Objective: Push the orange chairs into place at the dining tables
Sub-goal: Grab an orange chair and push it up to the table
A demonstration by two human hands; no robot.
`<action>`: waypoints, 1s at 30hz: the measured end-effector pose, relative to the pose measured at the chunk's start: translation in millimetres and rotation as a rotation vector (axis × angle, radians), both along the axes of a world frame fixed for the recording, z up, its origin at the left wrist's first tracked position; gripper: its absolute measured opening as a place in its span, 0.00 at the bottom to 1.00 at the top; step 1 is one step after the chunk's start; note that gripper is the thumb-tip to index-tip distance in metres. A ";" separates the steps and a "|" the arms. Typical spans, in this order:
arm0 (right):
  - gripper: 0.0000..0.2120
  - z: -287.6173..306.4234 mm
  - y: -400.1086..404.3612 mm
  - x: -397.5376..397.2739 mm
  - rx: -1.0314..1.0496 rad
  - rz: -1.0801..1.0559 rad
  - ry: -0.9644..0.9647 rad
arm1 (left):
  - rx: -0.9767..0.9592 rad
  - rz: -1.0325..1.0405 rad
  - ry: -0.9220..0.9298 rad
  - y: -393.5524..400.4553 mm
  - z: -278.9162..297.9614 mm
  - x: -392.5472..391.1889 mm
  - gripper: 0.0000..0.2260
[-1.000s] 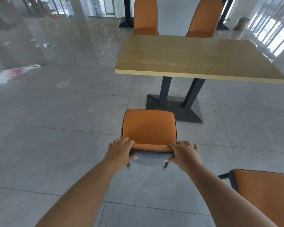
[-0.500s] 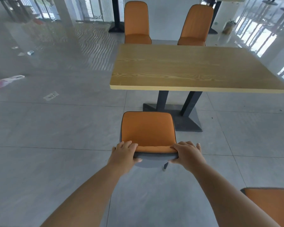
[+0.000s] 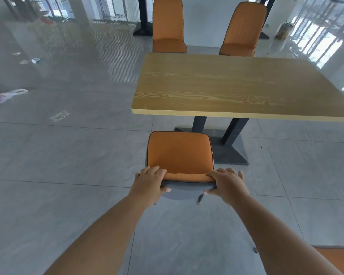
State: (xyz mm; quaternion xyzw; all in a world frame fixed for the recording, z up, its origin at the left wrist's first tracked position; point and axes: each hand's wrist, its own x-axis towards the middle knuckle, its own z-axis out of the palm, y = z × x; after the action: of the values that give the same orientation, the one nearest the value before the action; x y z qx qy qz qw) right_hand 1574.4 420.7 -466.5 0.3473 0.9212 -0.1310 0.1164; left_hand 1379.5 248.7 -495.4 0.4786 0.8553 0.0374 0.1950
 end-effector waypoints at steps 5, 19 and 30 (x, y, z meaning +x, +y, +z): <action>0.21 -3.6 9.5 -7.6 0.001 0.009 0.014 | 0.007 0.005 0.009 8.8 1.6 -7.0 0.28; 0.15 -3.8 5.8 3.8 -0.035 0.015 0.026 | -0.047 -0.004 -0.052 5.7 12.9 -0.3 0.27; 0.14 0.0 -35.0 32.7 -0.046 0.013 0.014 | -0.061 -0.018 -0.089 -34.3 25.0 31.5 0.23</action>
State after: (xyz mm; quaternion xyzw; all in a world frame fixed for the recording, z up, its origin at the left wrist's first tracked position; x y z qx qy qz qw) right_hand 1607.1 385.8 -466.5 0.3377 0.9210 -0.1537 0.1189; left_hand 1411.0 214.3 -470.4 0.4781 0.8421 0.0310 0.2478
